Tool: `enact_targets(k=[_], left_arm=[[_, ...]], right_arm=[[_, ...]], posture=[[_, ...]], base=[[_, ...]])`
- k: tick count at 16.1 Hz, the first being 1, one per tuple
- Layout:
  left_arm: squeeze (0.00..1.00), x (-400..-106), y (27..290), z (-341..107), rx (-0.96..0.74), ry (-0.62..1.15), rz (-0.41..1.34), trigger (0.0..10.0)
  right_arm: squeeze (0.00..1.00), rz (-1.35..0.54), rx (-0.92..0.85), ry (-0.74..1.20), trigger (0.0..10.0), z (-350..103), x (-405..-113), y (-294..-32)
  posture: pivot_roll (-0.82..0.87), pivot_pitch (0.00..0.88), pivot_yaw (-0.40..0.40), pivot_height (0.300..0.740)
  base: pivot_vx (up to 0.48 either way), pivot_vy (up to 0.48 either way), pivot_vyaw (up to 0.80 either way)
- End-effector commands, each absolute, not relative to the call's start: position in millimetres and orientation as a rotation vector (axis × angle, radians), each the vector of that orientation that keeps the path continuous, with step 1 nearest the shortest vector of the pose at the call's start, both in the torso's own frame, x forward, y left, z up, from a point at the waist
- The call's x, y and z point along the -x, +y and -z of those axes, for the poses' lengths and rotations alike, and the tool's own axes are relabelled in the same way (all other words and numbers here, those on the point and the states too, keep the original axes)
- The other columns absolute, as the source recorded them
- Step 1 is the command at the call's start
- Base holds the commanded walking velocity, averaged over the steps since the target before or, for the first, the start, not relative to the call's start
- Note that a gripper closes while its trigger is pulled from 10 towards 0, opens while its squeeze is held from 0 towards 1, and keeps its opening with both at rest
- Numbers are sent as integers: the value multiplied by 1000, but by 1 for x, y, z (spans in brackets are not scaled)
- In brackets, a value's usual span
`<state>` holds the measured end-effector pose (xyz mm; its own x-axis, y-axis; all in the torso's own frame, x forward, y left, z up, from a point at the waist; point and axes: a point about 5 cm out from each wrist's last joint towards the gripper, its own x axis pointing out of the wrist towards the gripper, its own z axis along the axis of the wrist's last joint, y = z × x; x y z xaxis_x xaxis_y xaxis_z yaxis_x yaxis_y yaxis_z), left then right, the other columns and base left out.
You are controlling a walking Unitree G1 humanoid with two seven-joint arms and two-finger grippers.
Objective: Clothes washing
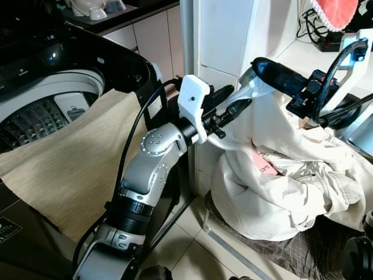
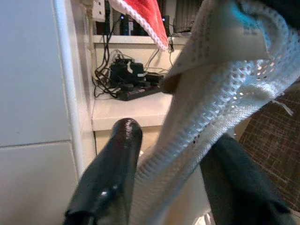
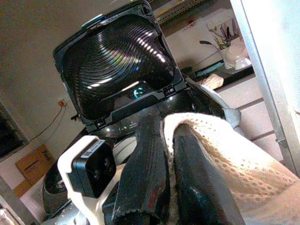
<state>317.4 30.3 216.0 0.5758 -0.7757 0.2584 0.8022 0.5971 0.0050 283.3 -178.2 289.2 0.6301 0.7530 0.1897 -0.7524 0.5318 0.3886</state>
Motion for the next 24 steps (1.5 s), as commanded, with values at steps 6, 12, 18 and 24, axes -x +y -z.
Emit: enact_targets(k=[6, 12, 18, 24], left_arm=[[0, -322, 37, -219, 120, -263, 906, 0], [0, -323, 38, -221, 144, -288, 904, 0], [0, -336, 58, -228, 159, -340, 707, 0], [0, -345, 78, -235, 126, -369, 605, 0]], right_arm=[[0, -928, -455, -10, 0, -291, -277, -171], [0, -923, -460, -1, 0, -289, -277, -170], [1000, -783, -498, 38, 10000, -278, -287, -179], [0, -370, -272, 294, 10000, -217, -291, -214]], posture=[[-92, 0, 68, 740], [-95, 0, 68, 740], [-90, 0, 73, 740], [-83, 0, 77, 740]], base=[[0, 0, 0], [0, 0, 0], [0, 0, 0], [0, 0, 0]])
